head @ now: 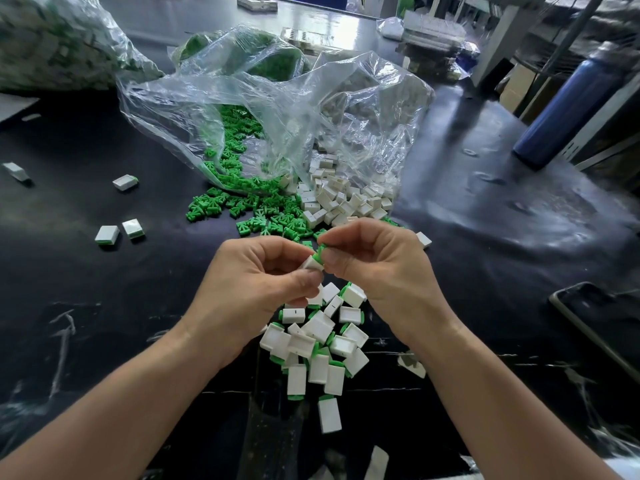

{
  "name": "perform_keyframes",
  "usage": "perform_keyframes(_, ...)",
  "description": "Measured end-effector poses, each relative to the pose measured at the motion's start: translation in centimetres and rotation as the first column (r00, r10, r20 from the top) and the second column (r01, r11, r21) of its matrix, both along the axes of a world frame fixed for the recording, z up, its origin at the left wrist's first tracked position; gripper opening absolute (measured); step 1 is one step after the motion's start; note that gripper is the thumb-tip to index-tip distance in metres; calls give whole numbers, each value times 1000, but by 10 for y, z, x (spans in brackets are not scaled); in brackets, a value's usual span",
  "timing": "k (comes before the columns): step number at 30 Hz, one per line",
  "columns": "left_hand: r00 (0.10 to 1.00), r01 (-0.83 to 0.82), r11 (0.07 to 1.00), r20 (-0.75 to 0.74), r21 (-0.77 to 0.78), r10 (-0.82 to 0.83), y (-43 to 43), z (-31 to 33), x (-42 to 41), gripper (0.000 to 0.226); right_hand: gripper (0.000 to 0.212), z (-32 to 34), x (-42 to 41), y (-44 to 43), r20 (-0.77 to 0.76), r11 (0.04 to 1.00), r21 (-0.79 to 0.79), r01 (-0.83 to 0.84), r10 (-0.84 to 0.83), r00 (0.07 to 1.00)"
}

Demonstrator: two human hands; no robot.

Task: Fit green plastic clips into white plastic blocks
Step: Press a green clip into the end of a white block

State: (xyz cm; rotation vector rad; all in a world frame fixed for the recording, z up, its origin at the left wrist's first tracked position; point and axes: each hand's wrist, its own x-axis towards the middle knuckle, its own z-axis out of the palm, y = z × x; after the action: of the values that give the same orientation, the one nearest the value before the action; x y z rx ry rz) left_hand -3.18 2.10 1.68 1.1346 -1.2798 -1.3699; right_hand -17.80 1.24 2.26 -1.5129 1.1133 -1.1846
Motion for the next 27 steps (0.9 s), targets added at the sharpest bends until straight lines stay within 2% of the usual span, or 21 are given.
perform_keyframes(3,1000,-20,1000,-10,-3,20,0,0,-1,7,24,-1,-1,1,-6,1000,1,-7,7,1000)
perform_keyframes(7,998,-40,999,-48,26,41,0,-1,-1,7,25,-3,-1,0,-134,999,-53,11,-18,991)
perform_keyframes(12,999,-46,999,-27,17,46,0,-4,-1,8,21,-5,2,2,-158,997,-72,12,-23,987)
perform_keyframes(17,997,-37,999,-73,24,38,0,-3,-2,12,21,-3,0,2,-129,999,-50,19,-26,991)
perform_keyframes(21,994,-47,999,-99,8,47,1,0,-2,28,22,-2,2,4,-103,998,-56,-8,2,995)
perform_keyframes(25,993,-72,997,-98,-39,68,1,0,-1,18,26,-3,4,4,-92,998,-65,-23,17,996)
perform_keyframes(27,994,-75,994,-91,-75,68,-1,0,0,14,22,-2,4,5,-24,999,-15,-34,34,999)
